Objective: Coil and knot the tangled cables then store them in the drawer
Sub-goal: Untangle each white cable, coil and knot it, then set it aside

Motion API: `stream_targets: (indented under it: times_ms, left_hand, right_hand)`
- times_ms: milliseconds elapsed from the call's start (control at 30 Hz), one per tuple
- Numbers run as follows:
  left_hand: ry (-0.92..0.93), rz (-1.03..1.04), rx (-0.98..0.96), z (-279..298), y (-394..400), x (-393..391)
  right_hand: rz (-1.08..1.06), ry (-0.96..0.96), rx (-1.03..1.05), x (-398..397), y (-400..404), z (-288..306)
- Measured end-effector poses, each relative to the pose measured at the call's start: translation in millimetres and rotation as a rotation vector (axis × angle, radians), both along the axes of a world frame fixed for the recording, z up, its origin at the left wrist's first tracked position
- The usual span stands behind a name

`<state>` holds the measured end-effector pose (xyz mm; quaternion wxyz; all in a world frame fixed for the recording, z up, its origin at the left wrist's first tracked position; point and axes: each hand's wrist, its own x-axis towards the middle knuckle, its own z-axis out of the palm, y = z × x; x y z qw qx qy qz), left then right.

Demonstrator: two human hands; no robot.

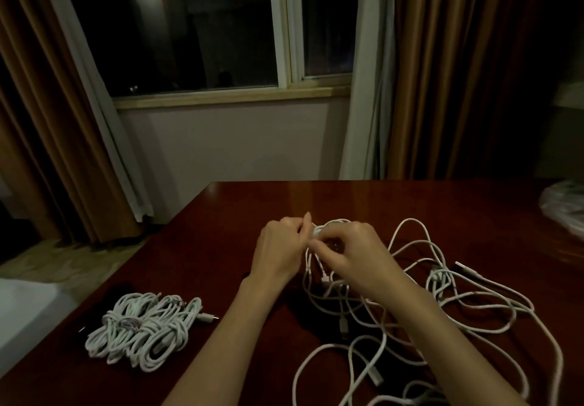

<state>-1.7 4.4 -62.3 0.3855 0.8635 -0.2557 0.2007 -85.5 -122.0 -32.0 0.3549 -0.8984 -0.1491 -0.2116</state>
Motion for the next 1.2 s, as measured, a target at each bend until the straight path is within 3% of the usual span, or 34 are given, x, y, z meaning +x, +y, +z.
stream_targets:
  times_ms: [100, 300, 433, 633, 767, 867, 1000, 1200]
  left_hand:
    - [0.007, -0.112, 0.020, 0.8, -2.0, -3.6]
    - [0.108, -0.409, -0.166, 6.4, -9.7, -19.8]
    - [0.107, -0.462, -0.262, 8.6, -14.9, -23.8]
    - [0.208, -0.486, -0.461, 11.4, -14.5, -23.1]
    - [0.262, -0.452, -0.608, 21.9, -19.5, -25.2]
    - [0.220, -0.295, -0.530, 18.7, -15.9, -18.8]
    - [0.119, -0.084, -0.290, 7.2, -4.6, -5.6]
    - [0.007, -0.033, 0.078, -0.7, -0.7, -0.9]
  right_hand:
    - [-0.014, -0.031, 0.138, 0.4, -7.8, 3.5]
    - [0.041, 0.134, 0.515, 4.8, -21.3, 6.0]
    - [0.072, 0.243, 0.688, 7.8, -24.1, 2.9]
    - [0.034, 0.299, 0.766, 13.5, -17.7, -9.7]
    - [-0.033, 0.317, 0.612, 16.7, -7.2, -18.3]
    - [-0.048, 0.304, 0.440, 15.1, 0.8, -19.7]
    - [-0.008, 0.274, 0.306, 7.5, 4.0, -11.7]
    - [0.088, 0.157, 0.225, 2.1, -5.3, -2.4]
